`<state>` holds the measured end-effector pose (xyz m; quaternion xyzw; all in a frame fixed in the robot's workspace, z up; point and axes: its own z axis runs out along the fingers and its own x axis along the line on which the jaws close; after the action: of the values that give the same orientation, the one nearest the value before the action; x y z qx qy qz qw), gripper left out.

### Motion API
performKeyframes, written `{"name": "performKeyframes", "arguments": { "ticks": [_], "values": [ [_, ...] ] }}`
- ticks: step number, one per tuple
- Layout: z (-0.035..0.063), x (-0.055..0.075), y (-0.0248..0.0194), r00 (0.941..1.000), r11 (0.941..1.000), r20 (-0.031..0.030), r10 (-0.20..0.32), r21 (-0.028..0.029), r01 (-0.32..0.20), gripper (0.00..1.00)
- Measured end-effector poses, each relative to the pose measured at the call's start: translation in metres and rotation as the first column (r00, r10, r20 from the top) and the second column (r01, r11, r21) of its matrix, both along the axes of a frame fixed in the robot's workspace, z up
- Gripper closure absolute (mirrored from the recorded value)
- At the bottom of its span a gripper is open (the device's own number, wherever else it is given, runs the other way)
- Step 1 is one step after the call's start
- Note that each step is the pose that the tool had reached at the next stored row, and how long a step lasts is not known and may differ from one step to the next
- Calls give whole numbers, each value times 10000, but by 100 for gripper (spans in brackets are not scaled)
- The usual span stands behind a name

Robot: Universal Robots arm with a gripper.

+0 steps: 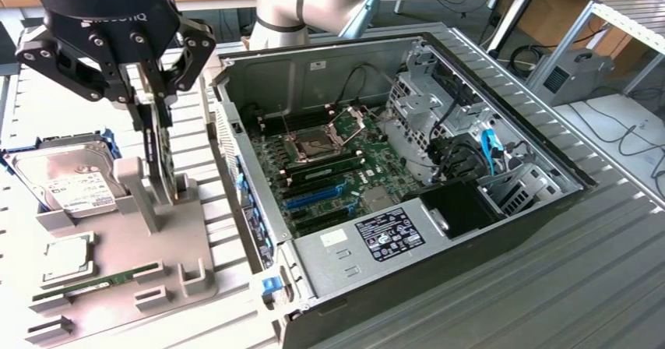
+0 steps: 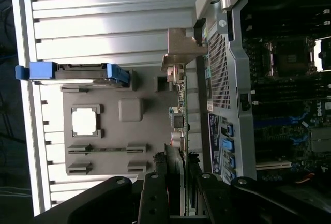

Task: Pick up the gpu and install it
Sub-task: 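Pick up the gpu and move the gpu toward the slot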

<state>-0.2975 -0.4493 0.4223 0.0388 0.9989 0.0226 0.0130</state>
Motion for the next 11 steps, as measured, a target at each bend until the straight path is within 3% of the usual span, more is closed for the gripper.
{"name": "performKeyframes", "arguments": {
  "ticks": [11],
  "values": [
    [57,0,0,10000,10000,1,0,0,0,73]
  ]
}}
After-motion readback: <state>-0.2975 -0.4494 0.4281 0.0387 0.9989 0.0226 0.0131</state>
